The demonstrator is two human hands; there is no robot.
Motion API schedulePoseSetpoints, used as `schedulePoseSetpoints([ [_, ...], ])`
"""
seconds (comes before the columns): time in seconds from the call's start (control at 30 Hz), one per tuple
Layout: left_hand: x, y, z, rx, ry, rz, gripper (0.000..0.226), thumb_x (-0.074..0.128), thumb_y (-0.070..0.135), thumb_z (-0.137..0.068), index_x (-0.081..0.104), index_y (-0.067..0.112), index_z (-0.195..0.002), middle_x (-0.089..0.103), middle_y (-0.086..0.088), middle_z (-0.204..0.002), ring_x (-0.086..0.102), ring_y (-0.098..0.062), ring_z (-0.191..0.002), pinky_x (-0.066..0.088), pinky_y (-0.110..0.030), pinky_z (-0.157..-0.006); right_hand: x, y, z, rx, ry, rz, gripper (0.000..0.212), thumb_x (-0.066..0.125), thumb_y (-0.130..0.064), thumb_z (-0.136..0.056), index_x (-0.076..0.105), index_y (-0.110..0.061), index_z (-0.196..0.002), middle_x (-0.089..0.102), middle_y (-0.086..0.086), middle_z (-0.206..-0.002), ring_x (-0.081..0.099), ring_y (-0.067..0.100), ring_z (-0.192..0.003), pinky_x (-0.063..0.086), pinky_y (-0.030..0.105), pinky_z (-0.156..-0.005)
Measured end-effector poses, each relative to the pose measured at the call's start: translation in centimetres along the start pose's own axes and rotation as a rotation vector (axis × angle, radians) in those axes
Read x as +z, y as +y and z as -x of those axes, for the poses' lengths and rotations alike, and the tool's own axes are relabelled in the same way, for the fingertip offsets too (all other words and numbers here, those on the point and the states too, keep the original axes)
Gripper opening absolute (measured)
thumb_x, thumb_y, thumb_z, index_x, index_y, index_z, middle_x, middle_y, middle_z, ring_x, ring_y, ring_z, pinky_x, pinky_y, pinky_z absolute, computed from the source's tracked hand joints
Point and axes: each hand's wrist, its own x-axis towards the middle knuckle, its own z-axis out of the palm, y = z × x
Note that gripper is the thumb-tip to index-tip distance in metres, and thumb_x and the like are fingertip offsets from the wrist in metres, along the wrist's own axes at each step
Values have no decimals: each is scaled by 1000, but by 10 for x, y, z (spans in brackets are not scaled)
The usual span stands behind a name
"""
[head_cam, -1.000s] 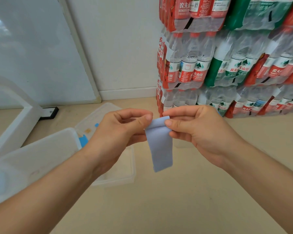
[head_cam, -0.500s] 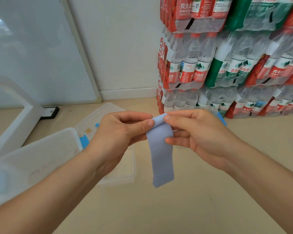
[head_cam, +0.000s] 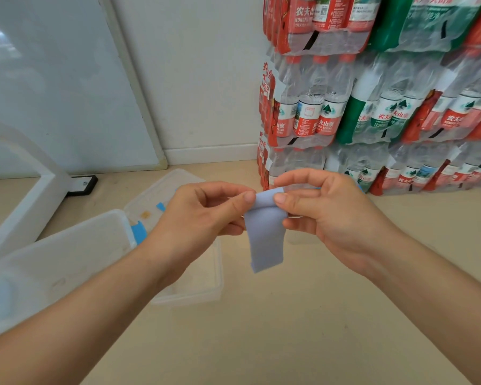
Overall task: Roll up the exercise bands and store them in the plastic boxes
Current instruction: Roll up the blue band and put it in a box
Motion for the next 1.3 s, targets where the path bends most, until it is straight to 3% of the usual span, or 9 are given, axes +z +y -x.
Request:
schedulePoseSetpoints([
  [0.1, -1, 0, 2, -6, -19, -7, 16, 70, 20, -78, 75, 15, -92, 76, -4, -81, 68, -10, -68, 56, -20, -65, 0, 0, 0, -1, 4, 75, 15, 69, -5, -81, 66, -16, -91, 69, -6, -70, 59, 11, -71, 45, 22, -60],
  [0.23, -2, -2, 2, 10, 27, 75, 24, 76, 18, -60, 77, 19, -83, 77, -8, -85, 72, -18, -81, 58, -32, -77, 2, 1, 0, 38, -14, 87, 10, 68, -10, -84, 67, -16, -92, 64, 7, -86, 59, 15, -69, 42, 23, -58],
  [0.4, -2, -4, 0, 17, 48, 144, 30, 79, 18, -50, 78, 21, -79, 73, -18, -92, 69, -31, -90, 55, -38, -88, -1, 2, 0, 34, -45, 72, 7, 69, -17, -84, 71, -18, -91, 65, 8, -89, 61, 13, -67, 43, 21, -54],
  [0.63, -2, -4, -1, 39, -30, 131, 24, 78, 13, -52, 76, 22, -74, 72, -2, -78, 68, -17, -75, 54, -25, -72, -2, 3, -1, 31, -14, 89, 17, 69, -11, -82, 68, -15, -99, 74, 1, -86, 62, 12, -72, 39, 21, -53],
  [0.8, -8, 2, 0, 34, -157, 92, 24, 77, 18, -57, 75, 19, -81, 72, -5, -81, 67, -19, -76, 55, -25, -72, -2, 4, -1, 21, -17, 84, 16, 68, -10, -83, 69, -16, -98, 75, 2, -90, 64, 11, -76, 38, 24, -57],
  [1.0, -9, 8, 3, 56, -264, -59, 48, 81, 13, -54, 73, 30, -97, 62, 7, -79, 63, -12, -59, 51, -20, -65, -1, 6, 0, 30, -122, 51, 19, 64, -7, -86, 72, -16, -101, 76, 2, -93, 66, 9, -78, 43, 19, -57],
  [1.07, -8, 11, 4, 103, -288, -153, 57, 82, 15, -52, 70, 36, -104, 64, 15, -90, 64, -10, -63, 54, -21, -64, -3, 6, -1, 50, -183, 20, 23, 63, -4, -86, 71, -15, -104, 75, 4, -91, 62, 9, -74, 40, 19, -57],
  [1.17, -8, 17, 7, 163, -352, -293, 60, 84, 24, -50, 68, 37, -106, 66, 21, -105, 66, -8, -78, 58, -27, -70, -6, 4, -1, 82, -263, -63, 33, 66, -4, -77, 65, -11, -110, 68, 4, -74, 56, 7, -60, 43, 18, -53],
  [1.3, -9, 23, 7, 158, -375, -299, 55, 85, 22, -47, 71, 32, -99, 73, 12, -91, 68, -14, -79, 58, -24, -69, -9, 3, -2, 132, -341, -98, 51, 72, -10, -69, 60, -10, -118, 66, 4, -86, 59, 13, -72, 49, 22, -63],
])
